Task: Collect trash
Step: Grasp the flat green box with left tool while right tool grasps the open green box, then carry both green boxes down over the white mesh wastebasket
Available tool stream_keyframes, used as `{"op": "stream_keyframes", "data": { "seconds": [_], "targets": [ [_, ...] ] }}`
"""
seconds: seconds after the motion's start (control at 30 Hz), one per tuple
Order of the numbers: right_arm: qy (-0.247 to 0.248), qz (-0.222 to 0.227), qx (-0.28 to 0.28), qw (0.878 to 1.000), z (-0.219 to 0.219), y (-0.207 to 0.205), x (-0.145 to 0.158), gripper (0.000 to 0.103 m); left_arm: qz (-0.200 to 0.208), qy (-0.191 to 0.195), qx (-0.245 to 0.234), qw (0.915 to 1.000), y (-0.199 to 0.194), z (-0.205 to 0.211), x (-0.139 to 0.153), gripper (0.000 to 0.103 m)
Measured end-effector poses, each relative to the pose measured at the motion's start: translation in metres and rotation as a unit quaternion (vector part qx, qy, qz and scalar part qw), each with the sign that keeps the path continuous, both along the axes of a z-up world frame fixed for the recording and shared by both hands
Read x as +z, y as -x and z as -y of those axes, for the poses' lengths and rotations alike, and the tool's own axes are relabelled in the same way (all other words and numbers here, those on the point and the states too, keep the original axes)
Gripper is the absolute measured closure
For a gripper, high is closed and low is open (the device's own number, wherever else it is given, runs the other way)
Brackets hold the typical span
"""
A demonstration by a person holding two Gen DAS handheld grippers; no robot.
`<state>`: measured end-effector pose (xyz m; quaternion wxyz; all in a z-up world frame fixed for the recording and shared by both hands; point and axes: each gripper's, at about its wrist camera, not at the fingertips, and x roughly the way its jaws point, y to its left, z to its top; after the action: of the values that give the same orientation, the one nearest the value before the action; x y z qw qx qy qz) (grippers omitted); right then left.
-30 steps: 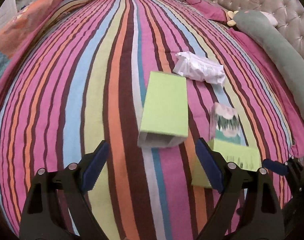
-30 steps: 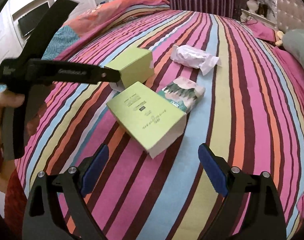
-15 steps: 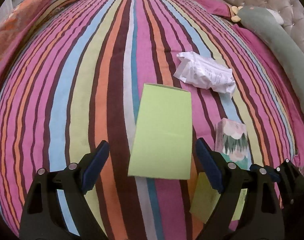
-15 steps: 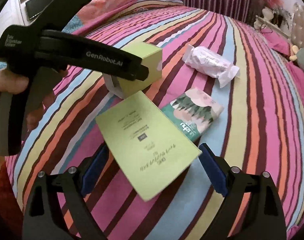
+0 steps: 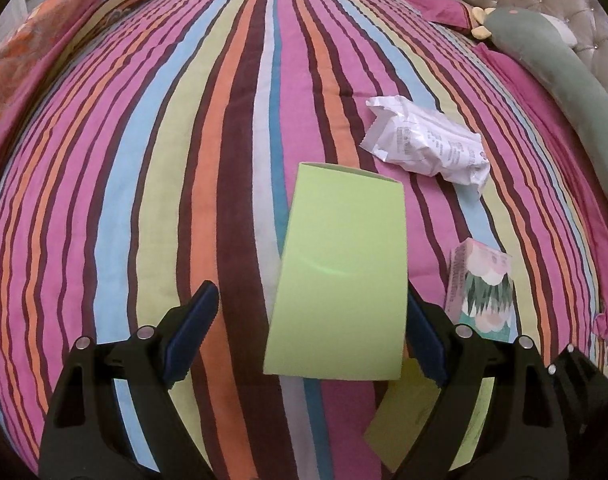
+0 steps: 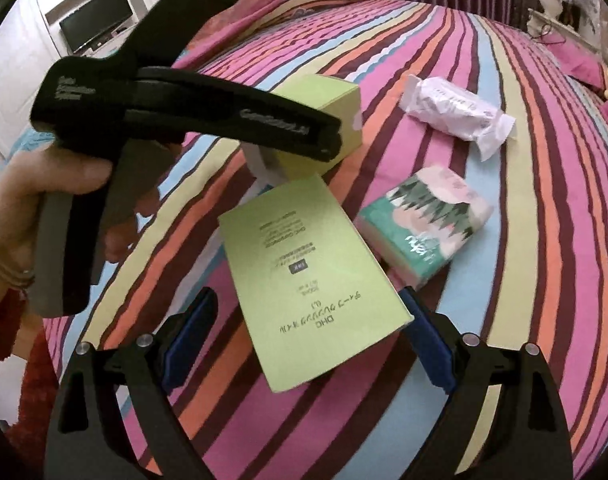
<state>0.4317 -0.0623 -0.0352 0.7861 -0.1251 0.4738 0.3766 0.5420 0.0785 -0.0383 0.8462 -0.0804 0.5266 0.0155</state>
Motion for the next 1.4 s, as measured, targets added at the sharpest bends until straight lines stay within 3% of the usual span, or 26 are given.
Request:
{"op": "stream_keyframes", "data": {
  "seconds": [0.23, 0.4, 0.43, 0.47, 0.53, 0.7, 1.0, 1.4],
  "targets": [
    [0.009, 0.010, 0.003, 1.000, -0.016, -0.002, -0.002, 0.017, -0.005, -0.025, -0.004, 0.9997, -0.005, 0.001, -0.004, 0.018],
    [0.020, 0.019, 0.004, 1.000, -0.023, -0.003, -0.006, 0.018, -0.002, -0.019, -0.003, 0.9998, -0.005, -0.002, -0.005, 0.018],
    [0.021, 0.022, 0.006, 1.000, -0.024, -0.002, -0.007, 0.019, -0.001, -0.020, -0.006, 0.9998, -0.005, -0.001, -0.006, 0.021],
    [0.023, 0.026, 0.007, 0.999, -0.025, -0.001, -0.007, 0.030, -0.001, -0.020, -0.010, 0.9998, -0.004, 0.000, -0.007, 0.025],
    [0.017, 0.021, 0.005, 1.000, -0.026, 0.002, -0.007, 0.035, 0.000, -0.014, -0.020, 0.9997, -0.004, 0.003, -0.007, 0.053],
    [0.007, 0.019, -0.019, 1.000, -0.022, 0.013, -0.005, 0.042, 0.002, -0.009, -0.013, 0.9999, -0.003, 0.004, -0.006, 0.054],
    [-0.059, -0.017, -0.105, 0.993, 0.017, 0.027, 0.004, 0.043, 0.023, -0.025, -0.011, 0.9994, 0.015, 0.003, 0.009, 0.054],
    [-0.055, -0.006, -0.227, 0.972, 0.067, 0.059, 0.029, 0.043, 0.046, -0.028, -0.019, 0.9984, 0.070, 0.007, 0.044, 0.054]
  ]
}}
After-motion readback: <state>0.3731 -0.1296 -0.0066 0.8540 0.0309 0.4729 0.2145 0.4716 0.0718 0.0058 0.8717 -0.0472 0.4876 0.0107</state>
